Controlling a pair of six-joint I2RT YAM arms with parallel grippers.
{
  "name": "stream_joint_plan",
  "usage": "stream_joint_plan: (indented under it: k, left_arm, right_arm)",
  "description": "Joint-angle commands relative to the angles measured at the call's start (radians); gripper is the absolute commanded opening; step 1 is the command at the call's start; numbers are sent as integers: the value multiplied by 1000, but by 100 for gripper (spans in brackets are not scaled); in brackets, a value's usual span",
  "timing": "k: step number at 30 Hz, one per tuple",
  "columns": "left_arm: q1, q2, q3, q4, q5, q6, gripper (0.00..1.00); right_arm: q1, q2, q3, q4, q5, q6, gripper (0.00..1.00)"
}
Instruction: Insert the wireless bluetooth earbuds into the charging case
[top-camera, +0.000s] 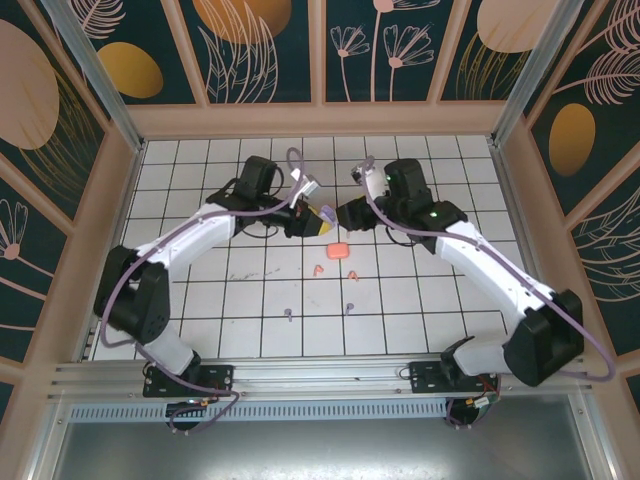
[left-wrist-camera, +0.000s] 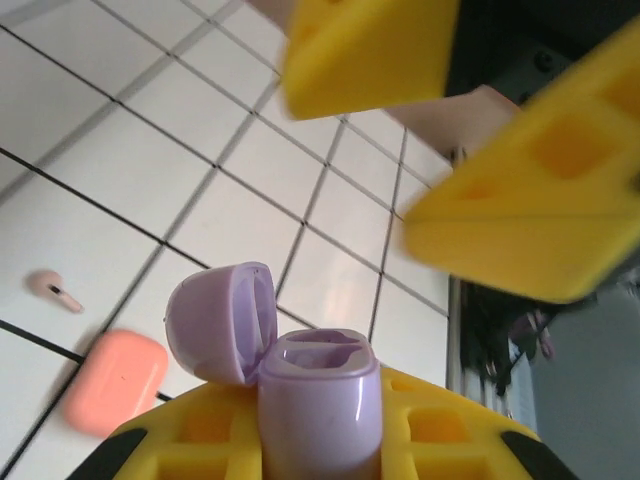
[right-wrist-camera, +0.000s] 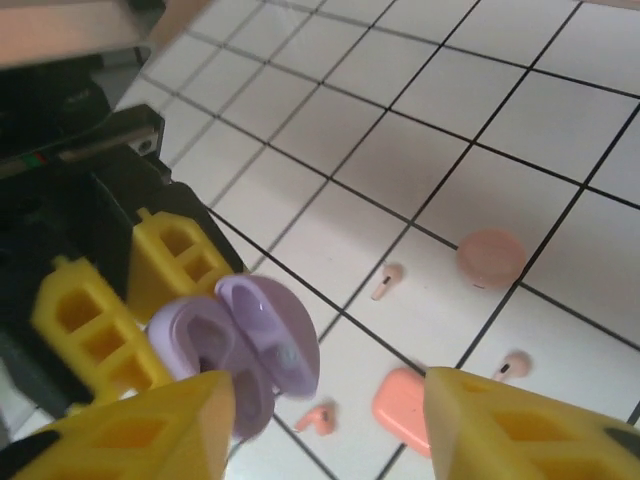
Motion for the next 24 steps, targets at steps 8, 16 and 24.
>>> stream_joint_plan:
  k: [8, 16, 24]
  left_arm:
    - [26, -312, -293, 479, -322, -199, 0]
    - [25, -479, -463, 690, -553, -239, 0]
    - [25, -640, -653, 926, -930, -267, 0]
  right_arm:
    - [110, -150, -166, -56, 142, 316, 64]
    - [330, -83, -269, 24, 272, 545, 64]
    - [511, 121, -211, 10, 363, 663, 63]
